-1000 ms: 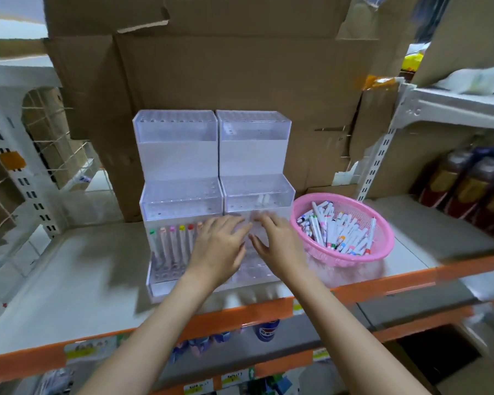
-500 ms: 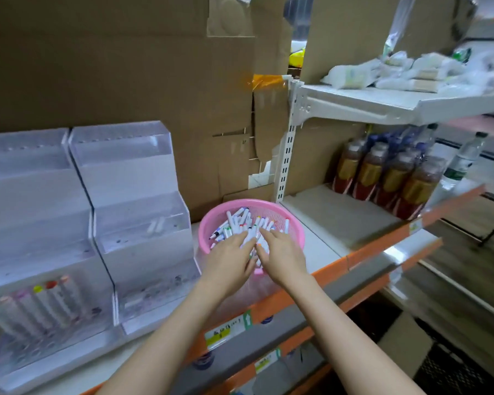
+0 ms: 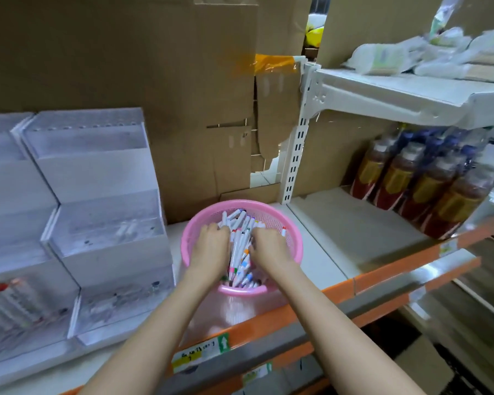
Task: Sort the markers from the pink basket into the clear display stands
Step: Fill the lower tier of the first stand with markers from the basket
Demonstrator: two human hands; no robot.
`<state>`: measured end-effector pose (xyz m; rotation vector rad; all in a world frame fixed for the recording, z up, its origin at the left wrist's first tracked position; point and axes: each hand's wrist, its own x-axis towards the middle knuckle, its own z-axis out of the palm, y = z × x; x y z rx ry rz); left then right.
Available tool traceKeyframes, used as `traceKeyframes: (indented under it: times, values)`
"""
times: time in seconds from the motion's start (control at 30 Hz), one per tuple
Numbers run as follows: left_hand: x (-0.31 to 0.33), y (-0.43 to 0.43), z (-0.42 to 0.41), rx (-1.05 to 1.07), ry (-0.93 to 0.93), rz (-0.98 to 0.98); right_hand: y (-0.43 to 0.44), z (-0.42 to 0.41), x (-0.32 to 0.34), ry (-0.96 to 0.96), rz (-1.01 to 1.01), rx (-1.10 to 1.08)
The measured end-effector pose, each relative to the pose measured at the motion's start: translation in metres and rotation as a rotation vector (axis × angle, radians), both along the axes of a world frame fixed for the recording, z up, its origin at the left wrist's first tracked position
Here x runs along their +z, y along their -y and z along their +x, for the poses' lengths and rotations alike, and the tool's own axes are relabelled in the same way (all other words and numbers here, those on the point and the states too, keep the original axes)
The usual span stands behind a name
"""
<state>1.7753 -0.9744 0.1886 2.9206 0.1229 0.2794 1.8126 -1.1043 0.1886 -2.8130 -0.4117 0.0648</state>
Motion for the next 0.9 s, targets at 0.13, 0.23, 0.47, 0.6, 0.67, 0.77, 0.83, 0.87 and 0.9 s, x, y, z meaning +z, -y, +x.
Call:
traceKeyframes:
  times: [0.13, 0.23, 0.47, 0.6, 0.67, 0.77, 0.83, 0.87, 0.9]
  values:
    - [0.007, -0.005, -0.001, -0.007, 0.047, -0.229, -0.003, 0.005, 0.001, 0.005, 0.213, 0.077]
    - [0.01, -0.007, -0.002, 0.014, 0.053, -0.307, -0.001, 0.008, 0.001, 0.017, 0.285, 0.089]
    - [0.008, -0.003, 0.002, 0.082, 0.009, -0.167, 0.002, 0.013, -0.008, -0.03, 0.098, -0.04]
    - [0.009, -0.001, 0.001, 0.139, -0.016, -0.227, 0.0, 0.016, -0.007, -0.13, 0.146, -0.126]
    - [0.01, 0.0, 0.0, 0.169, -0.037, -0.222, -0.002, 0.019, -0.002, -0.192, 0.152, -0.138]
    - [0.008, 0.006, 0.0, 0.174, -0.064, -0.2, -0.003, 0.023, 0.006, -0.279, 0.143, -0.123]
    - [0.007, 0.008, -0.001, 0.177, -0.083, -0.245, -0.004, 0.022, 0.009, -0.305, 0.15, -0.113]
    - [0.007, 0.007, -0.001, 0.186, -0.09, -0.278, -0.004, 0.02, 0.011, -0.314, 0.161, -0.111]
    - [0.008, 0.007, -0.001, 0.2, -0.103, -0.313, -0.005, 0.018, 0.01, -0.327, 0.176, -0.111]
